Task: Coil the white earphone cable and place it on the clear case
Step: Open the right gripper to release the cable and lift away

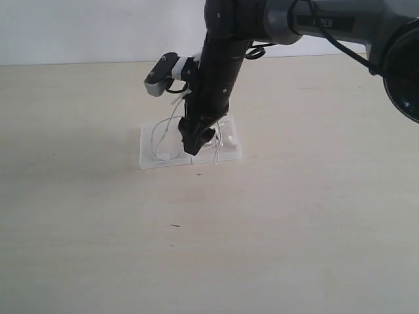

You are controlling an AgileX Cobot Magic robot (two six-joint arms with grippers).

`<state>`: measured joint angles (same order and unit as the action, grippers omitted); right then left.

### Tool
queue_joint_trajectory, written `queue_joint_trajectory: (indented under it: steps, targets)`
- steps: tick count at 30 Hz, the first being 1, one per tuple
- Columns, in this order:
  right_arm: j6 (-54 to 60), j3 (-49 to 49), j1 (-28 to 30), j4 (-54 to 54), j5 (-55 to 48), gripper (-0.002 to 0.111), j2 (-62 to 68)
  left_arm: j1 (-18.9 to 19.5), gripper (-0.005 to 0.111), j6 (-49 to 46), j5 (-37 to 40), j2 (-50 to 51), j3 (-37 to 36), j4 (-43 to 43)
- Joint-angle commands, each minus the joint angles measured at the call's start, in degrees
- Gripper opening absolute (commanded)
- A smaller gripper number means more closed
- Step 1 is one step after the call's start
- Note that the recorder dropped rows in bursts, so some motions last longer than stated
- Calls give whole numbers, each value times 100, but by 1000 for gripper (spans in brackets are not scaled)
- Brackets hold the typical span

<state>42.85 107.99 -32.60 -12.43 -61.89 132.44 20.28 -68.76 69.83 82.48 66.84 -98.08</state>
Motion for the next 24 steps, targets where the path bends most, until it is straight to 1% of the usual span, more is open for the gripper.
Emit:
queue_joint_trajectory:
  steps: [1, 5, 10, 15, 20, 24]
  targets:
    - [-149, 44, -6, -166, -426, 64, -165, -33, 0, -22, 14, -47, -24, -70]
    - [-431, 44, -6, -523, -776, 64, -165, -33, 0, -22, 14, -47, -24, -88]
    - [-872, 44, -6, -844, -807, 64, 0, -33, 0, 32, 14, -47, -24, -108]
    - [-1212, 44, -6, -922, -807, 64, 167, -33, 0, 45, 14, -47, -24, -108]
    - [-1208, 95, 66, -1309, -807, 64, 130, -33, 0, 56, 14, -47, -24, -108]
    - [-1223, 195, 209, -1365, -807, 64, 141, -33, 0, 65, 14, -47, -24, -111]
